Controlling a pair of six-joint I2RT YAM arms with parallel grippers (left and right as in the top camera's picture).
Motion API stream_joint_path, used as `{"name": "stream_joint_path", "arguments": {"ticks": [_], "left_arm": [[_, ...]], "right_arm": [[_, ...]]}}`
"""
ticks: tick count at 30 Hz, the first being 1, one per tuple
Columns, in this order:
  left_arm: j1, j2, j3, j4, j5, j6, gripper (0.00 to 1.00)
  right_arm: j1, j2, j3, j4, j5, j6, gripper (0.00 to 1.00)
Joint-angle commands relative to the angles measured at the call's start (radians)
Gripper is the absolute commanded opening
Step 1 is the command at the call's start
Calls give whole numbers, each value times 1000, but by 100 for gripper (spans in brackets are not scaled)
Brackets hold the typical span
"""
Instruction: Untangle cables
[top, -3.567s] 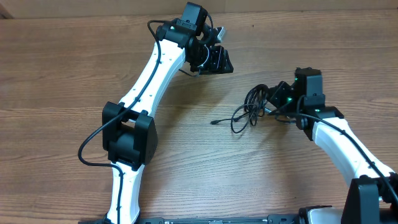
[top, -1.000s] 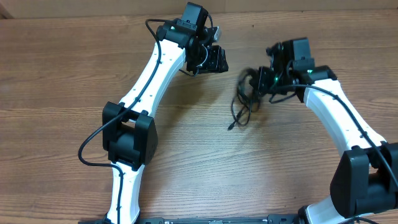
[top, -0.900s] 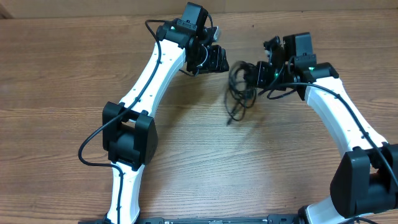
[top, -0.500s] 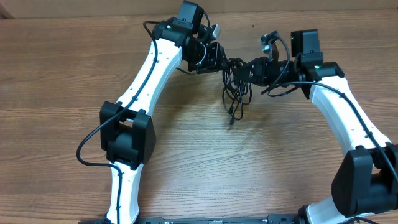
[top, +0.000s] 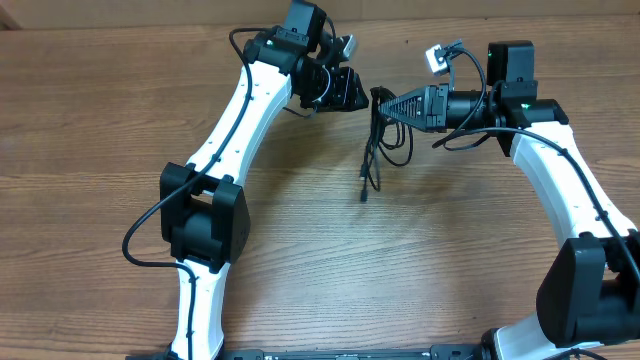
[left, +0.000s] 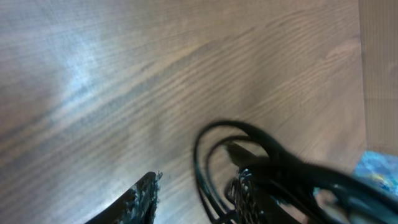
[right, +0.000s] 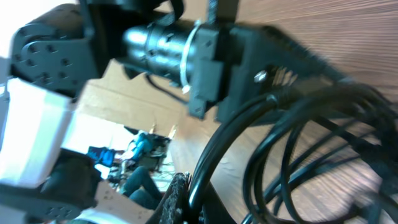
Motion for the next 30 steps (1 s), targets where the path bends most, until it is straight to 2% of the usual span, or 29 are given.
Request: {"name": "stream_joint_path", "arguments": {"ticks": [1, 5, 8, 12, 16, 21, 26, 30], "left_arm": [[-6, -15, 22, 26, -26, 2, 42], [-12, 16, 22, 43, -56, -30, 41], [-18, 39, 21, 41, -73, -52, 33], [-20, 53, 20, 42, -78, -55, 34], [-8, 53, 21, 42, -111, -54, 44], [-5, 53, 20, 21, -127, -47, 48], [-7, 53, 20, 15, -126, -47, 52], [-19, 53, 20, 13, -114, -46, 57]], "right_arm": [[-2, -5, 25, 11, -87, -5, 4], [-3, -5, 25, 20, -91, -5, 4], [-3, -5, 25, 41, -95, -5, 4], [-3, -5, 25, 51, -8, 22, 4], [-10, -5, 25, 78, 61, 101, 4], [-21, -5, 25, 239, -57, 221, 4], [-21, -5, 25, 365, -99, 233, 4], [-20, -5, 25, 368, -82, 233, 4]]}}
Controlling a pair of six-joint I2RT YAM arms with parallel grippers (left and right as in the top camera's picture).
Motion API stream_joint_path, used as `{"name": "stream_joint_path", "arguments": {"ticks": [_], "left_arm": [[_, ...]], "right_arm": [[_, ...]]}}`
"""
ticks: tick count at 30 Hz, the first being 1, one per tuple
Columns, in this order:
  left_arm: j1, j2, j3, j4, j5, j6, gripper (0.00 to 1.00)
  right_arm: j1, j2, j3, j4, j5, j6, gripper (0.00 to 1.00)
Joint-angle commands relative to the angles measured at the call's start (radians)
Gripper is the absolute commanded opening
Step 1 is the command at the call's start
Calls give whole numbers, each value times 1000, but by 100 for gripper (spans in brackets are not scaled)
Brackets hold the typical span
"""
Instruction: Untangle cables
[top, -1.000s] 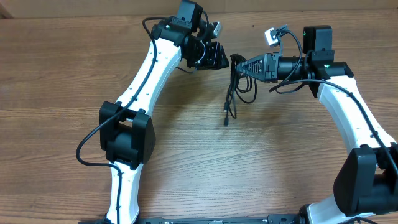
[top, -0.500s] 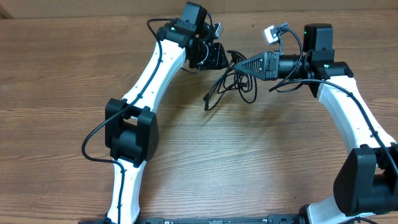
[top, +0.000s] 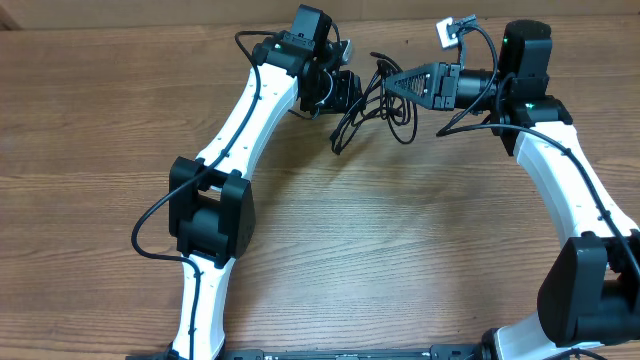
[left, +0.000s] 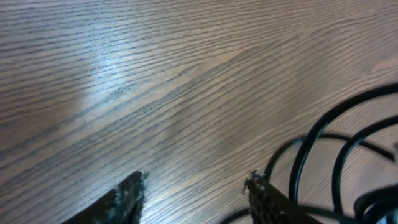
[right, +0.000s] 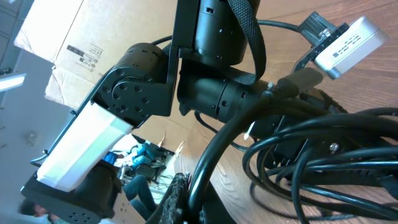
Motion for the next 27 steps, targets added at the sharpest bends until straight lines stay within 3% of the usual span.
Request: {"name": "stream_joint_path", "arguments": {"ticks": [1, 10, 17, 23, 27], "left_arm": [[-9, 7, 20, -1, 14, 10, 59], [-19, 7, 20, 18, 289, 177, 70], [-19, 7, 20, 1, 528, 356, 68], [-24, 7, 20, 3, 501, 357, 61], [-39, 7, 20, 13, 382, 295, 59]], "right_arm": [[-2, -6, 25, 5, -30, 13, 4], [-2, -6, 25, 6, -30, 13, 4], [-2, -6, 25, 6, -30, 13, 4], [0, -6, 25, 6, -31, 13, 4], [0, -6, 25, 7, -31, 13, 4]]}}
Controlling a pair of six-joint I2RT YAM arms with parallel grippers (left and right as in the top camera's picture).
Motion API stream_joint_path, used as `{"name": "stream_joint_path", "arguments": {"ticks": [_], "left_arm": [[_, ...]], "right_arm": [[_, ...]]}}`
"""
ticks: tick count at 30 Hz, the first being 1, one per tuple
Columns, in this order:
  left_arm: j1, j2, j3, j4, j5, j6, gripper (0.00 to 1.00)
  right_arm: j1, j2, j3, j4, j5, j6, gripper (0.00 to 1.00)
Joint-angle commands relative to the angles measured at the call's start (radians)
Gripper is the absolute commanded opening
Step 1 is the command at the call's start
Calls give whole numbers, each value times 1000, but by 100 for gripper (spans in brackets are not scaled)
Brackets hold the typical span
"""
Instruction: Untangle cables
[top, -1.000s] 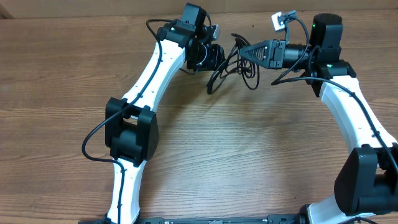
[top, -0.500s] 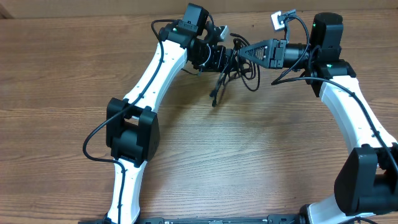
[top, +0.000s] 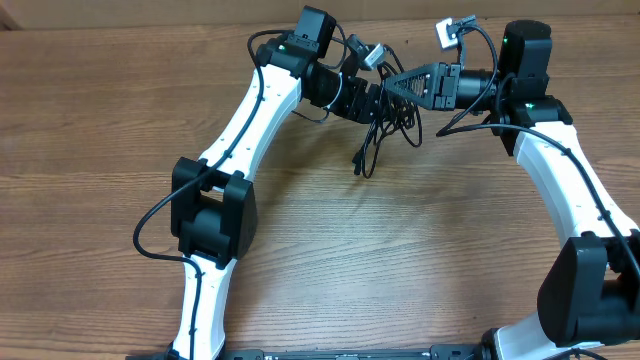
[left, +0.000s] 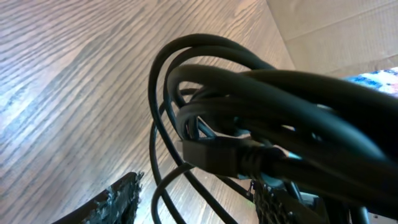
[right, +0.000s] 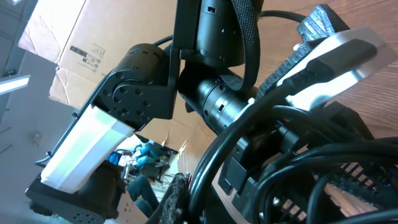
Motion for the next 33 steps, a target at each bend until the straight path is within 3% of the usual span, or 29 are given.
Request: {"name": "stream_joint_path", "arguments": {"ticks": [1, 8, 12, 22, 30, 33], "left_arm": [[-26, 7, 20, 7, -135, -62, 60], [-58, 14, -8, 5, -575, -330, 63], [-58, 39, -8, -20, -666, -356, 66], [-5, 105, -10, -94, -726, -389, 70], [97, 104, -10, -163, -719, -433, 69], [138, 104, -9, -174, -601, -414, 66]], "right_arm": [[0, -6, 25, 11, -26, 2, 4], [-2, -6, 25, 78, -55, 55, 4], [-8, -6, 25, 82, -55, 54, 4], [-21, -6, 25, 132, -72, 114, 4], [-21, -6, 25, 390, -103, 306, 4], [-21, -6, 25, 498, -99, 388, 5]]}}
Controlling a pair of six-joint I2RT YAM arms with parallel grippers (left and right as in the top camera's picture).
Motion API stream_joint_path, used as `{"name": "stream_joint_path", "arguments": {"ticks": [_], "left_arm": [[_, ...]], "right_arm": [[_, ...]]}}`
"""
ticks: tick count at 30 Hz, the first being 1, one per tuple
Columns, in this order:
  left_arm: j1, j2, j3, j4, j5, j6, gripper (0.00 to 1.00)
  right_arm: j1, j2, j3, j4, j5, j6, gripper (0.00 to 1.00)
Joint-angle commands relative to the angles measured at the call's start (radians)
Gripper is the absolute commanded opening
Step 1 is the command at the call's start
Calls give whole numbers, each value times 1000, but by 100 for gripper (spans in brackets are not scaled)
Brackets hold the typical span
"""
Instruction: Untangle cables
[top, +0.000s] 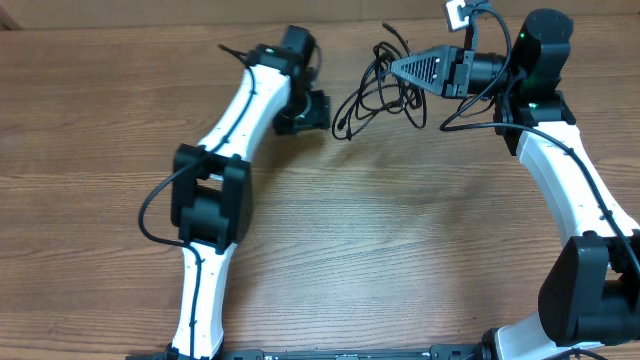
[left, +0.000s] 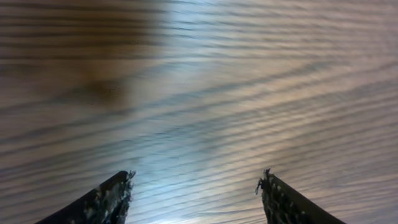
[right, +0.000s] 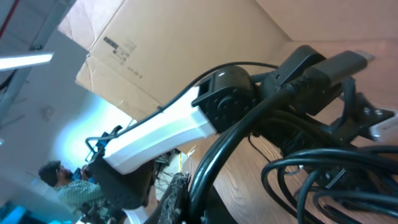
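A tangled bundle of black cables (top: 372, 88) hangs from my right gripper (top: 393, 67), which is shut on one strand of it near the far edge of the table; loops and loose ends droop to the left and below. In the right wrist view the gripped cable (right: 214, 163) runs up from the gripper (right: 194, 190), with more loops (right: 323, 180) beside it. My left gripper (top: 314, 110) sits left of the bundle, apart from it. It is open (left: 196, 185) and only bare wood shows between its fingertips (left: 118, 190).
The wooden table (top: 400, 250) stretches toward the front. Its far edge runs just behind both grippers. Cardboard boxes (right: 180, 43) stand beyond the table, and my left arm (right: 180, 121) shows in the right wrist view.
My left gripper was in among the cable loops right beside the right gripper; now it is off to the left, open and empty. The right gripper still holds the bundle, slightly farther back and right.
The bundle hung from my shut right gripper with the open left gripper just left of it. Then both stood farther back, the left close to the loops. Then the left jaws were among the cables. Now the left has come away empty.
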Motion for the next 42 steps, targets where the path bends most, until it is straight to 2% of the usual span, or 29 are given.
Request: {"name": "stream_joint_path", "arguments": {"ticks": [1, 4, 7, 10, 13, 15, 19, 23, 31, 39, 42], "left_arm": [[53, 3, 0, 4, 175, 31, 66], [89, -1, 5, 32, 392, 161, 65], [125, -1, 25, 42, 708, 344, 66], [155, -2, 43, 36, 1010, 517, 72], [170, -2, 47, 37, 1184, 593, 75], [168, -2, 47, 37, 1217, 606, 75], [143, -2, 47, 38, 1196, 606, 74], [131, -2, 47, 39, 1098, 580, 72], [126, -1, 47, 38, 809, 370, 71], [102, -1, 47, 29, 543, 214, 69], [84, -1, 47, 29, 502, 212, 69]], "right_arm": [[-6, -6, 25, 77, -12, 131, 5], [-6, -6, 25, 73, -5, 130, 6], [-6, -6, 25, 51, -1, 130, 6], [-7, -6, 25, 45, -1, 130, 6], [-8, -6, 25, 45, 10, 130, 7], [-8, -6, 25, 35, 29, 130, 7], [-8, -6, 25, -2, 75, 126, 7], [-8, -5, 24, -35, 108, 122, 5], [-8, -5, 18, -75, 113, 79, 4], [-8, -5, 18, -401, 247, -119, 4], [-8, -5, 18, -525, 327, -186, 4]]}}
